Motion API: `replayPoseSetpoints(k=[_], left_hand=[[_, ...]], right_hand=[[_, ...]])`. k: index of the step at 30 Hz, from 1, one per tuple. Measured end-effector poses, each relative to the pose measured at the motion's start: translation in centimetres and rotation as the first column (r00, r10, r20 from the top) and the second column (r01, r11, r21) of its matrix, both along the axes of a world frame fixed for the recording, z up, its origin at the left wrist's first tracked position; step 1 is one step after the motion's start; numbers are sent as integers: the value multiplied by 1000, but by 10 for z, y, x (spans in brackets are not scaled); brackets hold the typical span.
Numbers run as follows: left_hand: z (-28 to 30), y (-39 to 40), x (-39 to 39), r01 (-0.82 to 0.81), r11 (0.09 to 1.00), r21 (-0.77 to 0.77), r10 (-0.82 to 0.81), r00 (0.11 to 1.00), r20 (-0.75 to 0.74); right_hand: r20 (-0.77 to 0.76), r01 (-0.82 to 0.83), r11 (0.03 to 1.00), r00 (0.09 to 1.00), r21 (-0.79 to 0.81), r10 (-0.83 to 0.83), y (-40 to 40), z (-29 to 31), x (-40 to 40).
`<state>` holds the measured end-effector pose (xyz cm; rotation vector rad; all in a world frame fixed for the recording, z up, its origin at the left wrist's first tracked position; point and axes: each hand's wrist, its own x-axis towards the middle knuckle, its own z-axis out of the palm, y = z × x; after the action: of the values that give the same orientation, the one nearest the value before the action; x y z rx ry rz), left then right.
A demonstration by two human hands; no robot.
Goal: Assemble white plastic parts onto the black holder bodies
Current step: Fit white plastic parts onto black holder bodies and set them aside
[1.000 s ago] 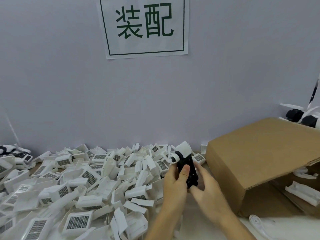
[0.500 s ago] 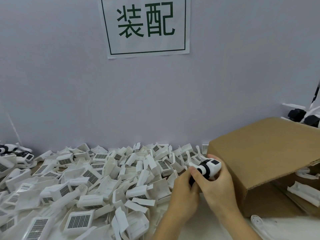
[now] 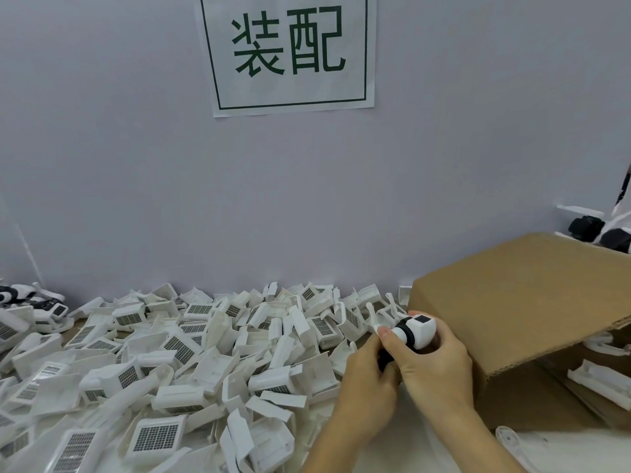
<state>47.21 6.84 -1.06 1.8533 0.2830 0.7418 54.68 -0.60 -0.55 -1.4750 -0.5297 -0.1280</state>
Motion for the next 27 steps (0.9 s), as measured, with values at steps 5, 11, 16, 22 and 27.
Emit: replayPoseSetpoints(k=[5,11,16,22,27], left_hand=[[1,-1,-1,-3,997,-80,6,999,34],[3,-1,-2,-34,993,-116,46,993,105],[11,3,-4,-198,951,-239,239,958,156],[19,13,-9,-175,726,-666,294,953,70],[21,15,-13,-41,674,-738,218,965,145]], right_hand=[[-10,9,1000,1000,21,-9,-1,2,-2],[-93,-188,977,976,101,198,0,7,-8],[-135,-301,953,943,41,304,-7,9,-13],[-132,-257,966,959,-12,253,-6,7,-12],[-162,-229,973,962,-39,220,-3,7,-11]])
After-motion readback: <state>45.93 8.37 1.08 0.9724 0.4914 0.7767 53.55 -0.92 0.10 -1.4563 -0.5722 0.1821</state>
